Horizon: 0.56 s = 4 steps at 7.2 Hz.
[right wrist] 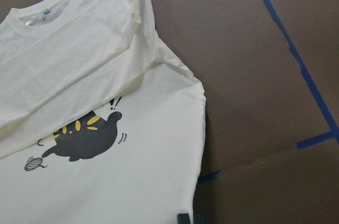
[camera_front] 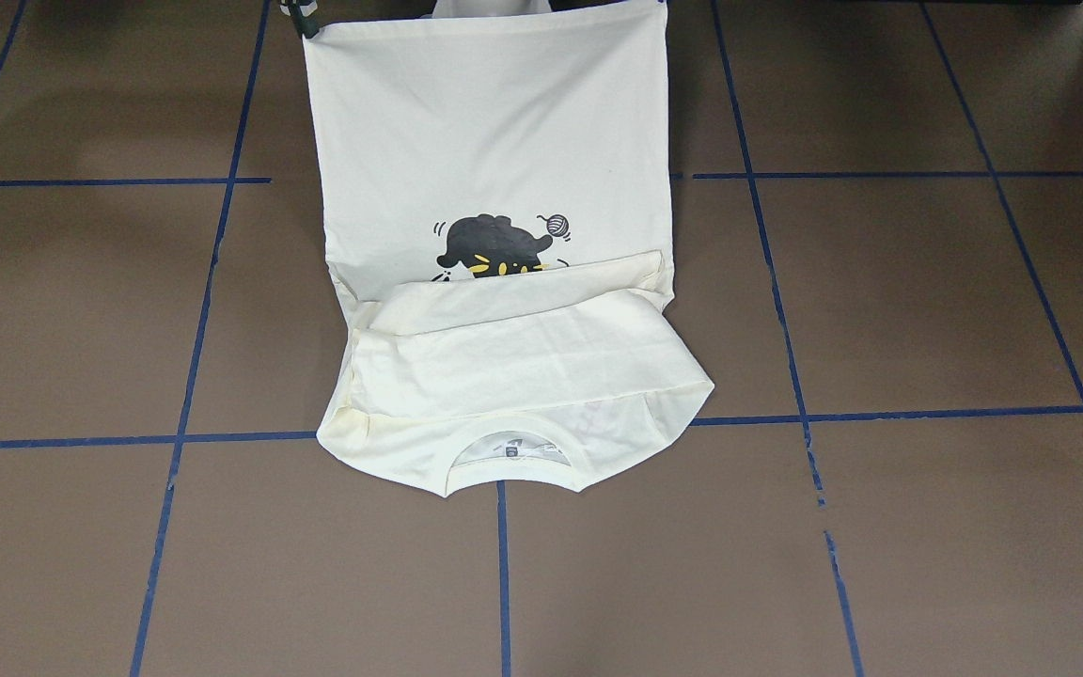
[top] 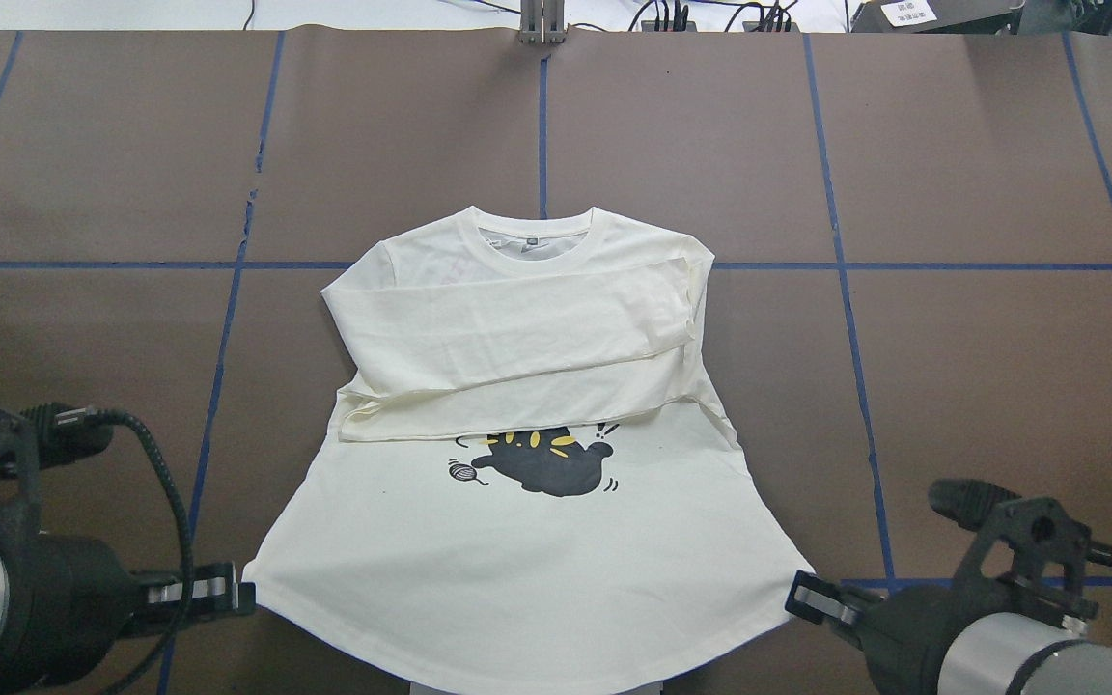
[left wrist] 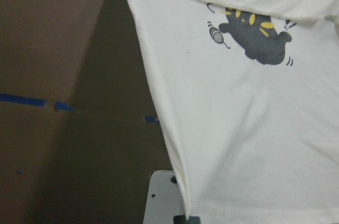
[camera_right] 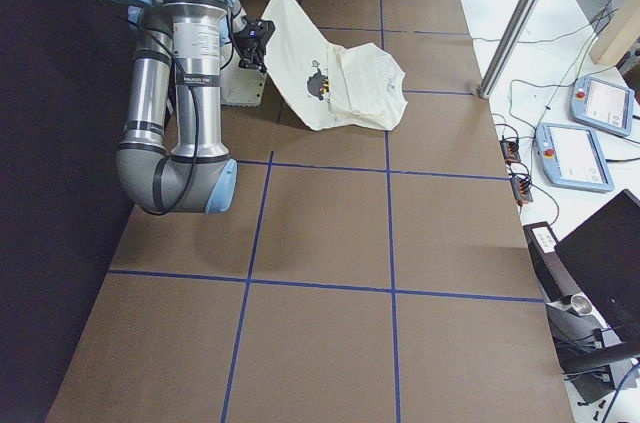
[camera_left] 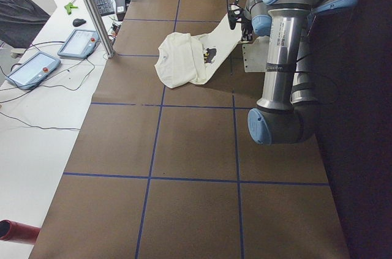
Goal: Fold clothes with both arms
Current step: 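Lift the hem with both grippers and fold it toward the collar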
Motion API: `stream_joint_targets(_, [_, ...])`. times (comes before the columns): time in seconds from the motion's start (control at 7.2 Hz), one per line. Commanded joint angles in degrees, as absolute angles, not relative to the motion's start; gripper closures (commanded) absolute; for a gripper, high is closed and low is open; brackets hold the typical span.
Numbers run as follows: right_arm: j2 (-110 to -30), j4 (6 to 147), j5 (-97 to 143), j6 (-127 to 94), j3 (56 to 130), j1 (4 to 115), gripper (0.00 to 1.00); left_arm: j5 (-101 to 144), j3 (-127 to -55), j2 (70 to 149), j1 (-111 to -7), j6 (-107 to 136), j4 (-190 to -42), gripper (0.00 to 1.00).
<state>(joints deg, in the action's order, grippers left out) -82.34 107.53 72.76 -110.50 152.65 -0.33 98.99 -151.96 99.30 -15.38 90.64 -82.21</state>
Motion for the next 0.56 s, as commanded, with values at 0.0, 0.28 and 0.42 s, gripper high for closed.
stream_joint_targets(0.0, [-70.0, 109.3, 82.4, -98.0, 141.3, 16.9, 1.0, 99.7, -143.9, 106.2, -26.3, 79.1, -79.7, 1.0])
stream_joint_targets(0.28, [-63.1, 108.5, 91.6, -91.5, 130.6, 31.4, 1.0, 103.3, -135.7, 110.6, -37.5, 70.1, -79.7, 1.0])
stream_joint_targets(0.42, [-60.1, 108.4, 92.0, -89.3, 125.5, 35.0, 1.0, 103.2, -130.1, 113.5, -40.4, 67.6, -79.8, 1.0])
